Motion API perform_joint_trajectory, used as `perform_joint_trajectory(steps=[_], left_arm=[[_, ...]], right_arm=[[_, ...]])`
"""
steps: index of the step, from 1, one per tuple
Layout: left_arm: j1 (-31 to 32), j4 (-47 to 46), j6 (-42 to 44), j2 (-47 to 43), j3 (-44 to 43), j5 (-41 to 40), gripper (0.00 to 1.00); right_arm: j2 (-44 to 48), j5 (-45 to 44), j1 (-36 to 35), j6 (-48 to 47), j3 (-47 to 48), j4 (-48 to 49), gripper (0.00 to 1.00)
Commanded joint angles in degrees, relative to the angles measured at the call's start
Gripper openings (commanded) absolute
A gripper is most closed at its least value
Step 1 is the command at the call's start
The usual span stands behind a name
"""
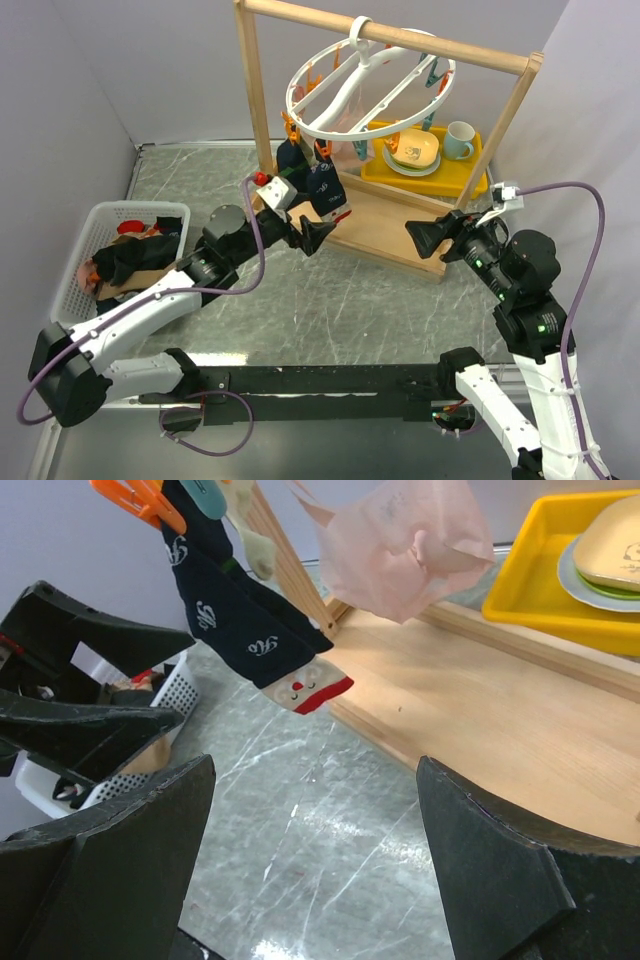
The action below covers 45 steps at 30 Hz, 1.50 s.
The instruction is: Remove the socks clipped to the hanger
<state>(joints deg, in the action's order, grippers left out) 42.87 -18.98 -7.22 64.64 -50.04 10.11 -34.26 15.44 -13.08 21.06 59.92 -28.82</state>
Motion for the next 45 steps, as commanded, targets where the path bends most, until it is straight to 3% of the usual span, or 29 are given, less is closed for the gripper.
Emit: perform_joint_trajectory(steps=[1,4,5,7,12,17,19,21,22,24,25,26,32,36,41,45], left_arm=[[1.0,-9.0,5.7,4.8,-0.6,-0.9,1.0],[1.5,-9.6,10.1,9.1,-3.2,-3.1,0.97],[1.6,-8.6,10.6,10.0,-4.0,-4.2,0.91],[2.4,-9.2,10.9,10.9,-4.6,-11.9,0.87],[3.2,-17.7,10.0,6.7,0.9,-21.7,0.95],[3.3,-14.9,9.9,7.5,-2.0,-17.5,0.95],[3.3,-14.2,9.8,9.2,-4.4,-18.3,0.91],[3.3,-12.1,9.8,11.1,-8.0,-20.5,0.78],[3.3,-10.0,9.9,11.6,-9.3,-20.8,0.52],[3.3,-8.4,10.1,12.0,-11.9,-19.6,0.28],[3.3,-7.1,9.6,11.9,-12.6,-19.0,0.05],[3.3,-6.5,9.2,11.8,-13.1,-18.4,0.01],[4.9,-6.5,5.4,6.5,-10.6,-13.1,0.01],[8.3,-4.3,4.8,4.6,-10.3,-14.1,0.01],[12.7,-0.1,5.3,4.5,-11.6,-19.7,0.01],[14.3,0.1,4.7,4.2,-11.3,-21.1,0.01]], right_arm=[[1.0,-2.1,0.1,-1.5,-0.9,3.8,0.9],[0.8,-3.8,0.1,-2.2,-1.6,4.2,0.89],[0.9,-4.2,0.2,-2.1,-2.0,4.4,0.9],[0.9,-4.3,0.2,-1.9,-2.2,4.6,0.89],[2.4,-4.1,0.2,-0.6,-1.6,4.2,0.9],[4.3,-3.1,0.1,1.2,-2.4,4.0,0.89],[4.6,-2.4,0.2,1.8,-2.5,3.9,0.89],[4.4,-1.0,0.1,2.5,-2.2,3.9,0.89],[4.2,-0.9,0.1,2.5,-1.5,3.6,0.89],[3.2,0.1,0.1,2.6,-0.5,2.9,0.89],[2.7,0.4,0.1,2.5,1.0,2.4,0.89],[2.0,0.6,0.1,2.4,1.9,1.0,0.89],[-4.3,8.4,0.1,4.7,8.3,0.5,0.85],[-7.7,11.0,-0.5,6.4,12.7,0.7,0.84],[-15.9,5.7,-5.1,5.0,22.1,-6.2,0.84],[-22.3,-2.0,-11.4,1.7,35.0,-13.6,0.83]])
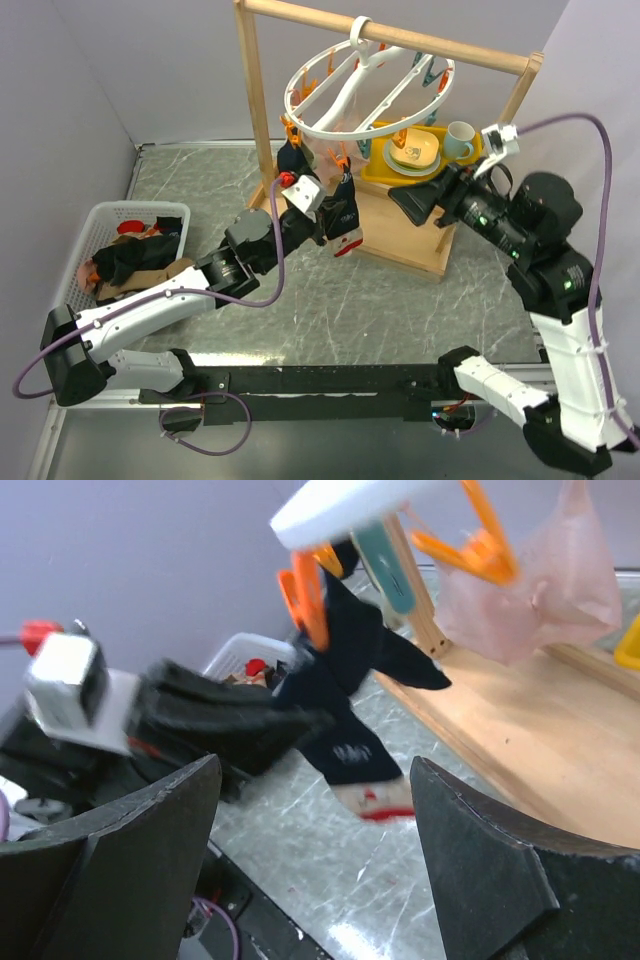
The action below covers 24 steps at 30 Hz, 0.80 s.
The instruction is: Remove the socks clipped to the hanger
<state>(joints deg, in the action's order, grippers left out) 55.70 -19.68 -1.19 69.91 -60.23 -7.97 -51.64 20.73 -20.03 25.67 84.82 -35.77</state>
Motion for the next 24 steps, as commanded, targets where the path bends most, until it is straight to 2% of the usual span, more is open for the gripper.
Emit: perform_joint_trajectory(steps=[1,7,9,15,24], left_arm=[[1.6,1.0,-1.3,-1.0,-1.2,-3.7,0.01],[3.8,1.1,-1.5,-0.8,-1.5,-5.6,0.01],[4.3,1.0,-1.7,-0.7,-1.6,-6.4,0.01],[5.6,0.3,-2.0,-0.6,-1.5,-7.9,0.01],[7.9,-0.1,-1.1,0.0,-1.7,-9.0,0.01]], right_arm=[[-6.2,-8.9,-6.7,-4.1,12.3,-9.4,0.81],[-15.6,-18.2,-12.5,-8.1,25.8,-18.1,0.71],[-18.2,-20.5,-14.7,-8.5,28.6,-19.8,0.7],[-24.6,-25.6,-20.0,-9.2,34.4,-22.1,0.77],[-31.2,-31.7,-23.2,-8.9,39.5,-23.3,0.82]])
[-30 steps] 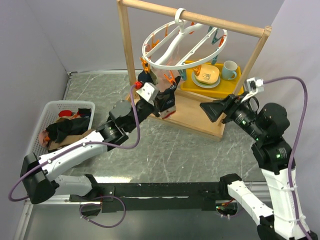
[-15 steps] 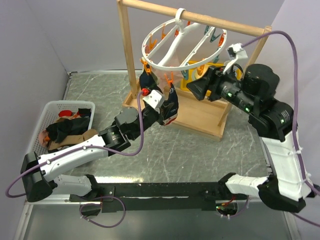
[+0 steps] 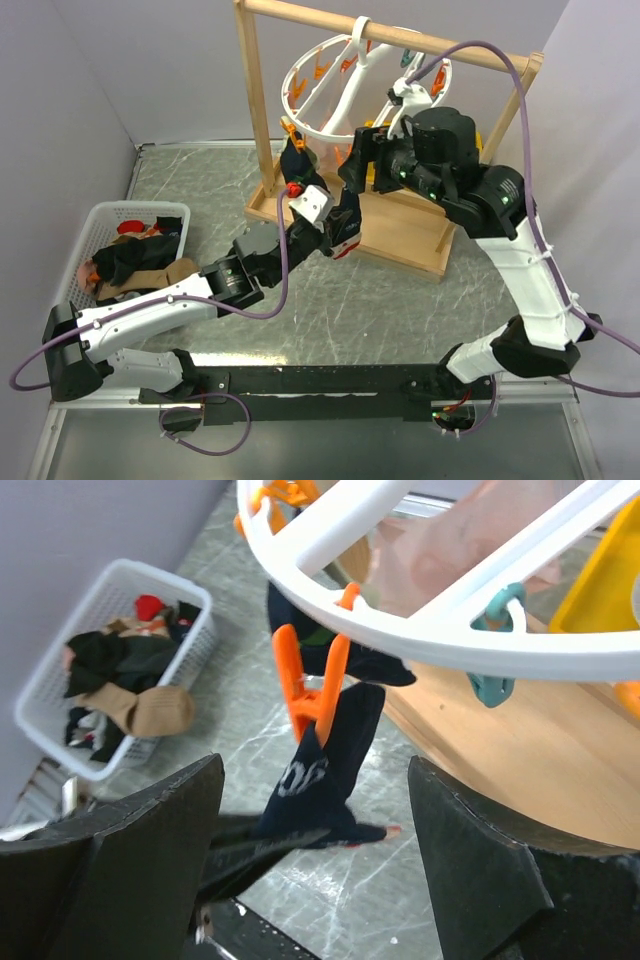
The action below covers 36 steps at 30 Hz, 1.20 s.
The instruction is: Remove the socks clipped to the hanger
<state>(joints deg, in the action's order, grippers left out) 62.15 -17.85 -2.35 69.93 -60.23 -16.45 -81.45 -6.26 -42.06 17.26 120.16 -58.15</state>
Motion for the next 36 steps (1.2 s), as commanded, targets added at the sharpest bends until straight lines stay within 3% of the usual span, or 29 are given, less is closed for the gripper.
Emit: perform_joint_trajectory(steps=[1,15,21,25,33,36], left_arm=[[1.9,-2.3,0.2,0.2,-1.7,-0.8,0.01],[5.6,-3.1,3.8,2.7,-3.6,-3.1,0.01],[6.1,-2.8,4.0,3.1,-3.9,-3.2,0.01],[6.3,-2.4,4.3,3.0,-4.0,-3.5,0.01],[6.5,1.8,2.8,1.6,-2.7,-3.1,0.01],[6.5,5.1,-1.7,-0.5,-0.2,-3.6,0.01]], right_arm=[[-1.9,-5.3,-1.6,-0.3,4.4,-1.1,0.82],[-6.1,-11.5,-3.4,-1.3,7.2,-0.6,0.73],[-7.6,-12.5,-3.6,-2.0,8.7,-1.0,0.55],[-7.2,-12.7,-3.7,-2.3,8.4,-0.6,0.36],[-5.6,-15.2,-3.6,-3.9,6.8,0.6,0.35],[-4.6,-16.4,-3.5,-4.3,5.2,1.0,0.36]])
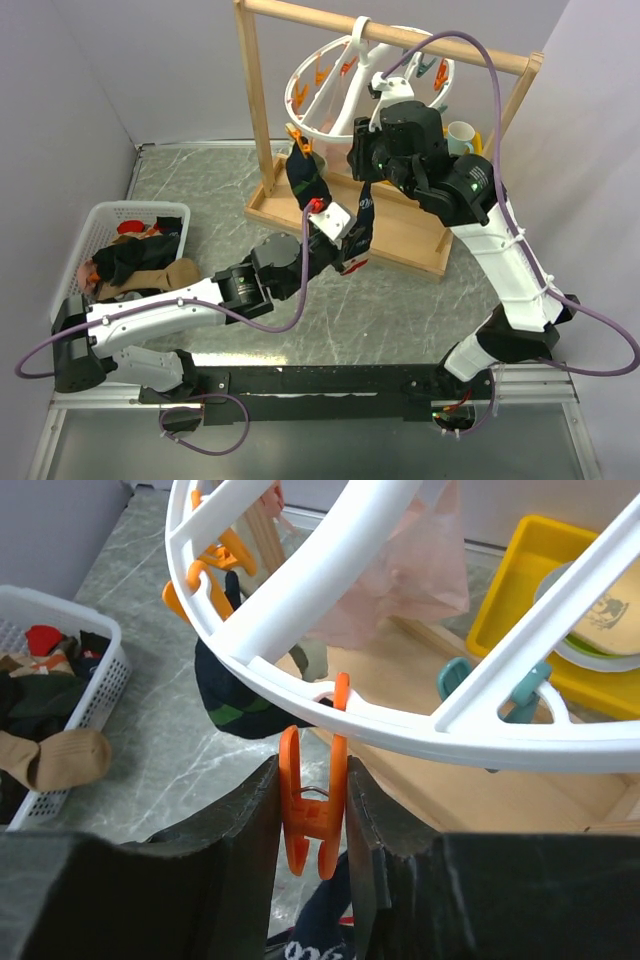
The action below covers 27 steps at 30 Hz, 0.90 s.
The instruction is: Remove the socks clipped to the hanger
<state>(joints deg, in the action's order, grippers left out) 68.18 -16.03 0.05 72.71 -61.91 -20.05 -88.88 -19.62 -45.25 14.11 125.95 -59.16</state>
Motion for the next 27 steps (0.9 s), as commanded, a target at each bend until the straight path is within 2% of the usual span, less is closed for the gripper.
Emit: perform_joint_trajectory(steps=[1,9,12,19,27], left_arm=[[0.5,4.0,-4.8,-4.1,3.3,-0.6,0.01],[-0.1,15.9,-10.1,-15.6,8.1,-12.4,0.01],[-2.5,23.1,-12.0,-19.1,7.7,-14.7,0.01],[-13.4,32.7,-15.6,-23.1,5.0,-14.1,0.01],[-28.5,42.7,-14.8,-20.6,-0.5,-12.6,0.01]], right_arm=[[3.4,-3.5,-0.2,-1.3,-1.1,2.2,0.36],[7.2,-4.3,0.9,-1.3,-5.4,4.0,0.36],[8.7,-4.6,1.2,-0.8,-6.7,4.0,0.36],[12.9,-5.1,3.2,-0.3,-10.8,4.7,0.36],[17.3,-2.6,8.8,-0.5,-16.2,5.3,0.37]])
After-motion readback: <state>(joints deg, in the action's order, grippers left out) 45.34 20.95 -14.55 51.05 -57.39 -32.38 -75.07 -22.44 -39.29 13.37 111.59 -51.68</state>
